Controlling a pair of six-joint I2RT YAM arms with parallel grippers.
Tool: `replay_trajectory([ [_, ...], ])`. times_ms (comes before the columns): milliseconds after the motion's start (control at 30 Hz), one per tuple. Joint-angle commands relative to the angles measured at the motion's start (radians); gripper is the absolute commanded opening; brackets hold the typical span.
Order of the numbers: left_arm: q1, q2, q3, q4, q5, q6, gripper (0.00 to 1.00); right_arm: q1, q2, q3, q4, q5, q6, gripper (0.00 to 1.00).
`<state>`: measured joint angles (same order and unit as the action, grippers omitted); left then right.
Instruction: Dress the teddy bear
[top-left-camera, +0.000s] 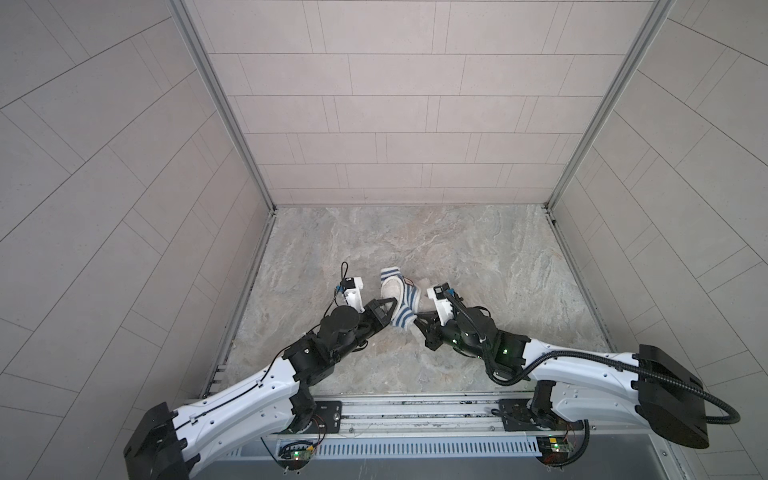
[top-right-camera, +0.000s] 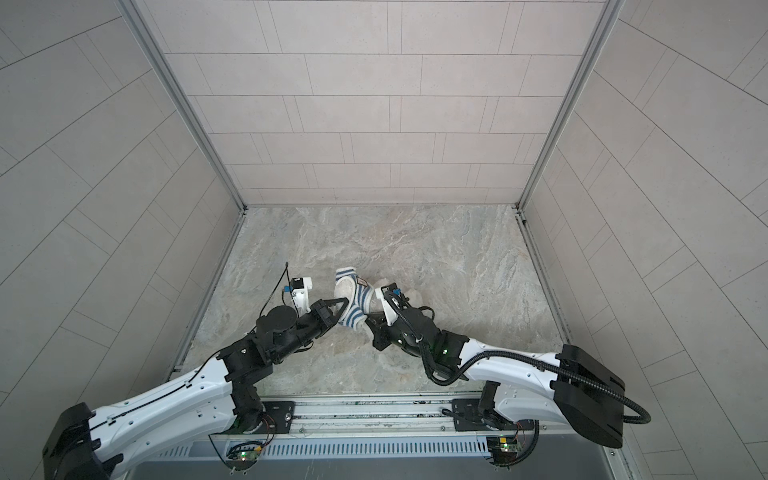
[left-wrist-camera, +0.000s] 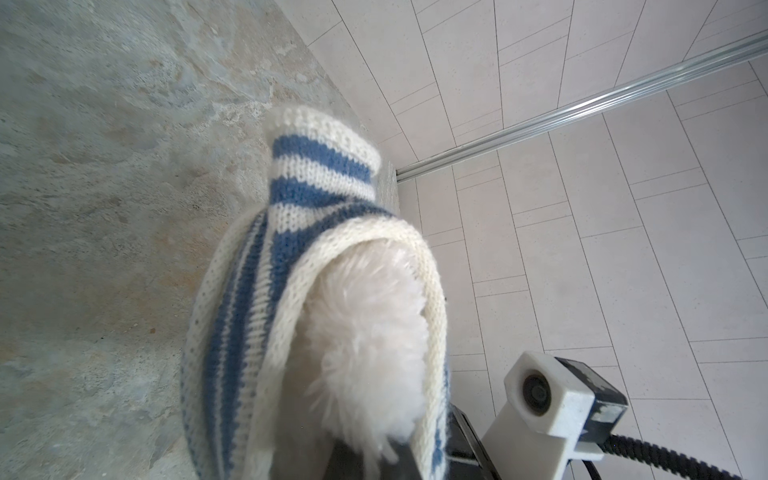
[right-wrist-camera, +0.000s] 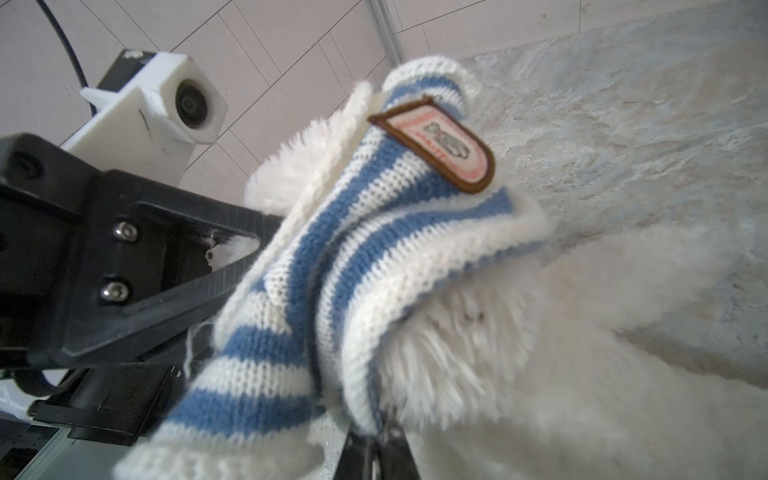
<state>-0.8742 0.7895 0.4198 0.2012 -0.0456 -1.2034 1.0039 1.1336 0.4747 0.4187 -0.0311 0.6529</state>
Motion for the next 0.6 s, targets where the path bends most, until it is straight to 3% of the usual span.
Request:
replay_trajectory([
  [0, 0.0, -0.035, -0.001, 0.039, -0.008, 0.02, 0.0, -0.036, -0.023, -0.055, -0.091, 0.102, 0.059, 0.0],
  [567, 0.011, -0.092, -0.001, 0.014, -0.019, 0.068, 0.0, -0.099, -0.031, -0.134, -0.193, 0.149, 0.138, 0.0],
])
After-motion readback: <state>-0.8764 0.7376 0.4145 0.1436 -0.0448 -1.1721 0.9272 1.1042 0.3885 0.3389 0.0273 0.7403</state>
